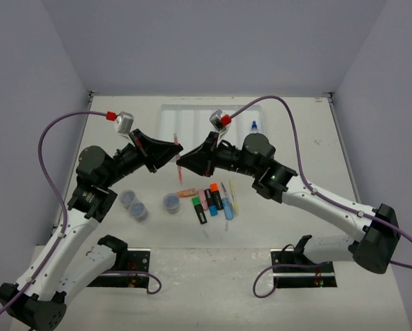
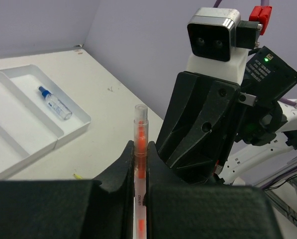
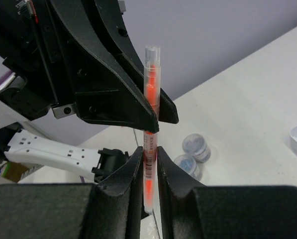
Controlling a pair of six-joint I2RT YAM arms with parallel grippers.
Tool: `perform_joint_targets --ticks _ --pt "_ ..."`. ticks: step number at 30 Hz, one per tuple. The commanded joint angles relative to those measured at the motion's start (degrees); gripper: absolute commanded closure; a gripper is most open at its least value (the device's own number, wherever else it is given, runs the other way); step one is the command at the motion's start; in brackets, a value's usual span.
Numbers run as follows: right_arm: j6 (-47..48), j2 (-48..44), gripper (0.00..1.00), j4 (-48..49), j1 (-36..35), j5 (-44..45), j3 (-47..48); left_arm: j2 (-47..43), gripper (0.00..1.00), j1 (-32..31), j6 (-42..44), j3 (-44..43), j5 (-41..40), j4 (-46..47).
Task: Sort the stationery into containers
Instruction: Close the pen cap on the pen.
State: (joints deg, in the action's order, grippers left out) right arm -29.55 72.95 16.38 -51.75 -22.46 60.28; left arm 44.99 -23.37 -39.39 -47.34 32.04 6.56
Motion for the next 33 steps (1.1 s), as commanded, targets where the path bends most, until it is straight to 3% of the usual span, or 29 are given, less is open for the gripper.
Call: perform_joint_targets --ticks 1,5,10,11,14,17,24,33 --pt "1.22 2.94 0.78 5.09 -0.52 -8.48 4.02 -3.27 1.0 0.08 -0.14 0.47 3.78 6.22" --pt "0.91 4.05 0.8 5.55 -0.8 -10.26 4.94 -4.69 1.0 0.01 -0.09 0.36 3.96 7.06" --pt "0.92 4.16 1.0 5.1 -0.93 -10.71 5.99 -4.42 1.0 -0.01 0.33 -0.05 3.66 6.63" --pt "1.13 3.94 1.0 4.94 -0.9 -10.59 5.91 -4.24 0.94 -0.01 0.55 -0.27 3.43 6.07" --pt "2.14 3.13 1.0 4.27 -0.97 -9.98 5.44 -3.64 0.6 -0.01 1.77 -1.15 2.48 3.58" --pt "3.2 2.11 1.0 3.29 -0.93 -8.92 4.82 -3.39 0.4 -0.01 3.64 -2.43 0.4 0.95" --pt "4.39 2.17 1.0 1.66 -0.91 -9.59 4.93 -2.23 0.37 -0.01 6.56 -7.48 -2.76 -5.78" --pt "5.57 2.95 1.0 -0.61 -0.95 -10.22 5.92 -0.97 0.35 0.04 7.71 -11.91 -1.9 -6.48"
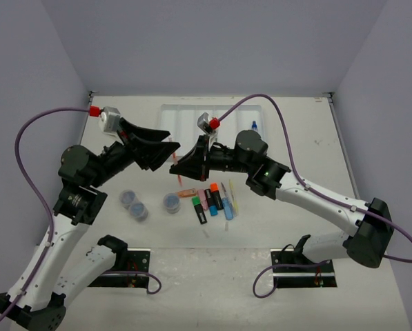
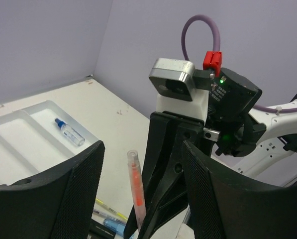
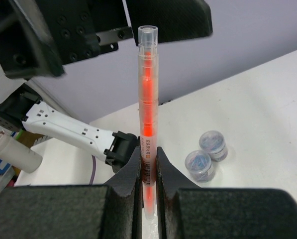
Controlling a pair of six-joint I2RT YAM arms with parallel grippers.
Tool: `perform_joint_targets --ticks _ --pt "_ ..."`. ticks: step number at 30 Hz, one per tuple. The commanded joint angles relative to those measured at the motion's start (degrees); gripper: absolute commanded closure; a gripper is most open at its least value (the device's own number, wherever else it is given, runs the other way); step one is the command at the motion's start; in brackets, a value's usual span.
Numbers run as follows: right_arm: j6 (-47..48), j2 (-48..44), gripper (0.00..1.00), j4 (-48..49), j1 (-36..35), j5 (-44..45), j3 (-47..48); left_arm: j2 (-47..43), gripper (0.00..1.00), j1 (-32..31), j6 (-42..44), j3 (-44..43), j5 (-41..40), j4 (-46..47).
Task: Sort the stationery into containers
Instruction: Close the pen cap on the pen.
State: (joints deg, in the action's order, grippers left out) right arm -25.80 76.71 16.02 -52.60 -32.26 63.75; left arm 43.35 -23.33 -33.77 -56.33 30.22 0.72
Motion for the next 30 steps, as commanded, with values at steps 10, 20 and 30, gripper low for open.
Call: perform_joint_targets --ticks 10,20,30 --pt "2.63 -0.93 1.0 -1.27 -0.14 -1.78 2.98 2.45 0.59 -0.05 2.21 -3.08 -0.76 -2.52" --pt "2.61 -1.45 1.0 -1.5 -0.14 1.16 4.81 2.1 0.98 -0.13 0.41 -1.3 0.96 -1.68" --pt "2.31 0.65 1.0 -3.72 0.16 10.96 15.86 0.3 1.0 -0.05 -3.0 3.45 3.3 1.13"
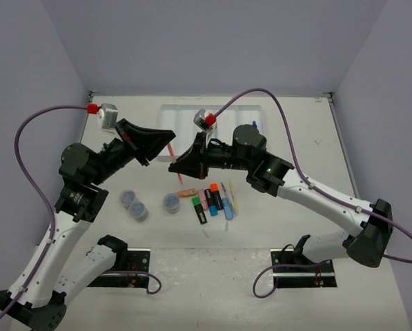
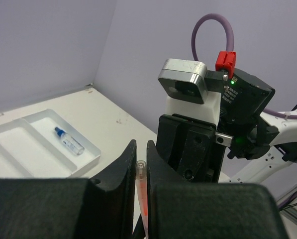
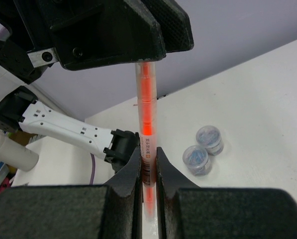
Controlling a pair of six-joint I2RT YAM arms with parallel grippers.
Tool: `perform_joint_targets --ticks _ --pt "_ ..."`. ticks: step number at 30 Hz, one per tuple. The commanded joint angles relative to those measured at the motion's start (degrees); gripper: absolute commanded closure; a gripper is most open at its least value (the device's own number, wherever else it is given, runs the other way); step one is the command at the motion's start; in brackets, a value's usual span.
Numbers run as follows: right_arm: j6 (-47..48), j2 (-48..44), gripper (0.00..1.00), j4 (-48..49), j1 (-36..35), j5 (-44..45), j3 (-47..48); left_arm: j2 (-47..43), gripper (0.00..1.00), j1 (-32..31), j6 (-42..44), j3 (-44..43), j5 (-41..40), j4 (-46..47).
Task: Sort the stationery into containers
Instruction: Close the pen cap on the pen.
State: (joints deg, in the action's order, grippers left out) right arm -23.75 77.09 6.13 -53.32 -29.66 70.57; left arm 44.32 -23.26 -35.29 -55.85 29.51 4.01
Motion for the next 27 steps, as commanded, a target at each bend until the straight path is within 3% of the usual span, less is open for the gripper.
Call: perform_joint_targets --ticks 1,12,16,19,23,27 --pt "0.24 0.93 1.0 6.2 1.02 8.81 10.37 -0.82 1.0 -0.12 -1.62 3.37 4.13 -2.16" --pt "1.54 12.28 1.0 1.34 4.21 10.77 33.72 -3.89 1.0 -1.67 -8.5 13.23 7.42 2.7" --pt "2.35 15.05 1.0 -1.7 5.26 10.78 38.71 -6.75 1.0 -3.7 -8.72 16.52 4.76 3.4" --pt "2.32 14.37 1.0 -0.21 5.42 9.38 34.52 -6.85 1.0 -3.72 -4.96 13.34 0.41 -1.65" --pt "0.99 9.3 1.0 7.75 5.33 7.69 18.55 -6.35 1.0 -3.72 -0.36 4.43 -8.23 -11.4" --pt "0.99 5.56 1.0 11.53 5.33 6.99 8.91 -5.73 1.0 -3.72 2.73 -0.89 -18.94 -17.51"
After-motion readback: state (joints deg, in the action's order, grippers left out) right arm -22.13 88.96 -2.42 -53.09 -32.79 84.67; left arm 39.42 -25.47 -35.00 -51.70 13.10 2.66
